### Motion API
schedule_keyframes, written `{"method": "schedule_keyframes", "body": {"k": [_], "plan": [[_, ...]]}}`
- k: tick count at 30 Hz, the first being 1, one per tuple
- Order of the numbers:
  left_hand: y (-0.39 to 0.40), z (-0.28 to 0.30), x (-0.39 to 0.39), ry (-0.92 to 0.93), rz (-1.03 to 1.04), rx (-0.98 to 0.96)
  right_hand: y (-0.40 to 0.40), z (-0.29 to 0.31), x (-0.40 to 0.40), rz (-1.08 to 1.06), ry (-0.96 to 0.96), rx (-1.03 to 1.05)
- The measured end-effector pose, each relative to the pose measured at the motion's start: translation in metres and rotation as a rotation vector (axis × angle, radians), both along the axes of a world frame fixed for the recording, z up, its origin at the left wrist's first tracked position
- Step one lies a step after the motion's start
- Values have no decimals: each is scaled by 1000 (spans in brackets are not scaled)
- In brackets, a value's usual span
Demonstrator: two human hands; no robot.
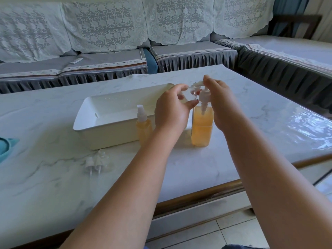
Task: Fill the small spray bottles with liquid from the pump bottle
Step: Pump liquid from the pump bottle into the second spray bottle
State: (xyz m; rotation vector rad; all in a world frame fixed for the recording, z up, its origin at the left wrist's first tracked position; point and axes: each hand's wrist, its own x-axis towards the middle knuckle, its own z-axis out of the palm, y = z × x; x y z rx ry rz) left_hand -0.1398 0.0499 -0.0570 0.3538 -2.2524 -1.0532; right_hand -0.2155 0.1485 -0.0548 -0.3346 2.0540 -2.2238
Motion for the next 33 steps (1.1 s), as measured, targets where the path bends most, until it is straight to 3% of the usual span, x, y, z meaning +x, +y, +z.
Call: {"method": "schedule_keyframes", "body": {"k": [17, 23, 28, 33], "plan": [[0, 4, -1, 28, -2, 18, 1, 3, 1, 84, -18, 9], [0, 3, -1, 19, -7, 15, -2, 4, 4, 28, -3, 2], [2, -2, 1, -38, -13, 5, -7, -2, 5, -63, 116, 66], [2, 1, 0, -4, -5, 9, 0, -1, 0, 19, 20, 6]]}}
